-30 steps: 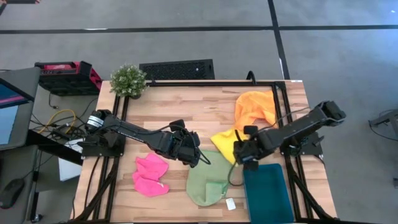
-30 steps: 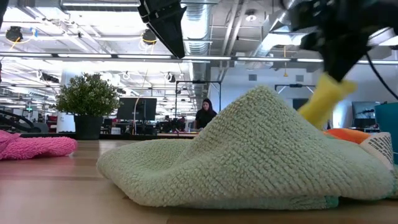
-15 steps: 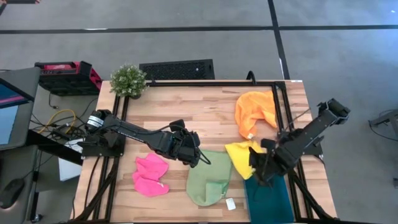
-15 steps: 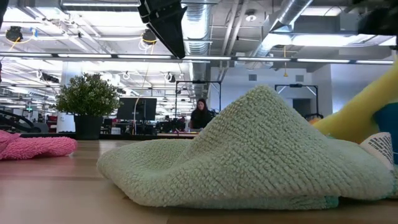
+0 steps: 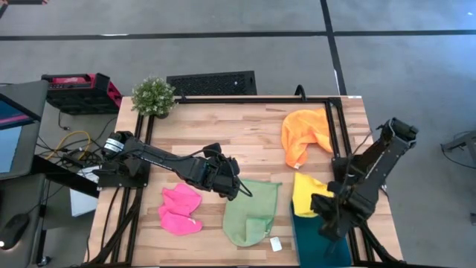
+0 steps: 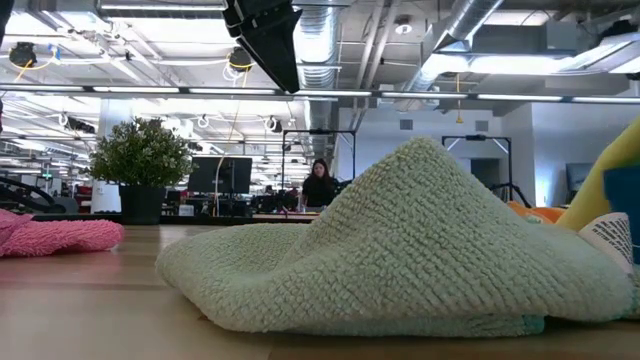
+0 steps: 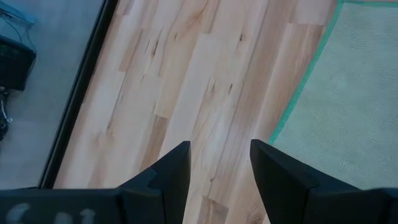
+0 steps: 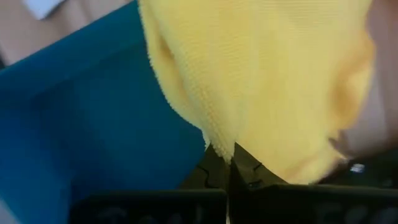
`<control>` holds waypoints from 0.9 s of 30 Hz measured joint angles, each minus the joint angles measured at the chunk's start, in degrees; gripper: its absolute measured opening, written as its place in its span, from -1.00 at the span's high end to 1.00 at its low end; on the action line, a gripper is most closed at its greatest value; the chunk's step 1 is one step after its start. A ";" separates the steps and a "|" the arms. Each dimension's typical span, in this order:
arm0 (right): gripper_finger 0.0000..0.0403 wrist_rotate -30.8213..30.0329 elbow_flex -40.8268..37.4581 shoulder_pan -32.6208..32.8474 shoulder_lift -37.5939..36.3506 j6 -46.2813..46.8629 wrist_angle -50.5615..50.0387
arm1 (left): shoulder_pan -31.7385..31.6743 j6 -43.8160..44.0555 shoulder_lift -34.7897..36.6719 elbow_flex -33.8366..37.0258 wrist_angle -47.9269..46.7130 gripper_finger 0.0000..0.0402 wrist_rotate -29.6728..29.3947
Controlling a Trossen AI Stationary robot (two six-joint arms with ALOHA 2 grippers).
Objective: Fold microfiber towels
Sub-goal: Put the folded yellow microfiber towel into the blue bin
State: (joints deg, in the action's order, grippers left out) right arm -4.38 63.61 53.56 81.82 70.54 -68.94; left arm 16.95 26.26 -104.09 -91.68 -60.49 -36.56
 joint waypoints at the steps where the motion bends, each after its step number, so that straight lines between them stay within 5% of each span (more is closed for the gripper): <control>1: 0.97 -0.02 0.00 0.74 0.00 0.04 1.06 | 0.00 0.00 0.00 0.00 0.00 0.20 0.04; 12: 0.97 0.74 -3.39 5.84 0.02 0.15 15.30 | 0.00 -5.58 0.00 0.00 6.93 0.20 6.19; 27: 0.94 1.36 -11.29 10.53 0.02 1.22 29.53 | 0.00 -7.02 0.00 0.02 8.55 0.20 6.34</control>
State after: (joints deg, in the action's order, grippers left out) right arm -3.02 52.32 64.10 81.84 71.77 -39.41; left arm 16.95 19.25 -104.09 -91.66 -51.94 -30.22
